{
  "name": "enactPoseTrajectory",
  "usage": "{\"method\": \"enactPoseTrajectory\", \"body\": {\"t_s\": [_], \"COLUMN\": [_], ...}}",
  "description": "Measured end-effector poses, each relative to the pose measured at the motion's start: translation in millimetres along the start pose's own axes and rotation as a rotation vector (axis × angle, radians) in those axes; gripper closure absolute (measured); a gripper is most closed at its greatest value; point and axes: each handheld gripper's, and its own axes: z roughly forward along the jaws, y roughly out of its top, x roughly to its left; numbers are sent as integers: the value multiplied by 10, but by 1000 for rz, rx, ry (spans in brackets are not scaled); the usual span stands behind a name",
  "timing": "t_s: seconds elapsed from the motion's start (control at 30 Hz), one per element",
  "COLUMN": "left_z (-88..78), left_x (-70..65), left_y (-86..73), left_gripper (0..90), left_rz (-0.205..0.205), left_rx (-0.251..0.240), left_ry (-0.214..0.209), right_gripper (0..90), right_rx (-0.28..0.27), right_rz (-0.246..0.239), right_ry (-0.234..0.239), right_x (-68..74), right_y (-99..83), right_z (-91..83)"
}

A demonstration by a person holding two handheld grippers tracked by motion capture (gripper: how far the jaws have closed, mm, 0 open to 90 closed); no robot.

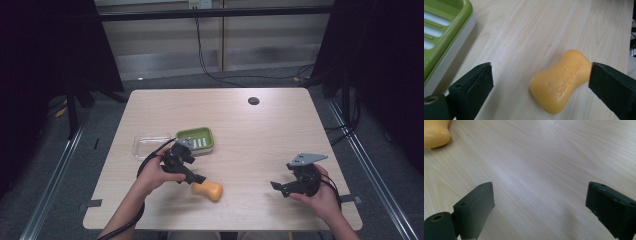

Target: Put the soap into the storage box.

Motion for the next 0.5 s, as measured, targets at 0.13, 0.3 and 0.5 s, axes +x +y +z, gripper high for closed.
{"method": "enactPoseTrajectory", "body": {"t_s": [0.13,0.3,0.5], "left_z": [9,67,142], "left_x": [-7,-91,-235], "left_y": [12,54,128], "left_gripper": [42,44,45], "left_rz": [29,77,185], "left_rx": [50,73,128], "left_ry": [28,11,25], "right_gripper": [79,79,79], "right_rx": [-7,-7,-8], "right_rz": [4,1,8], "right_ry": [-7,0,-3], "right_x": [-6,-11,-24], "right_y": [6,-4,-17], "right_z": [-13,-13,-24]}}
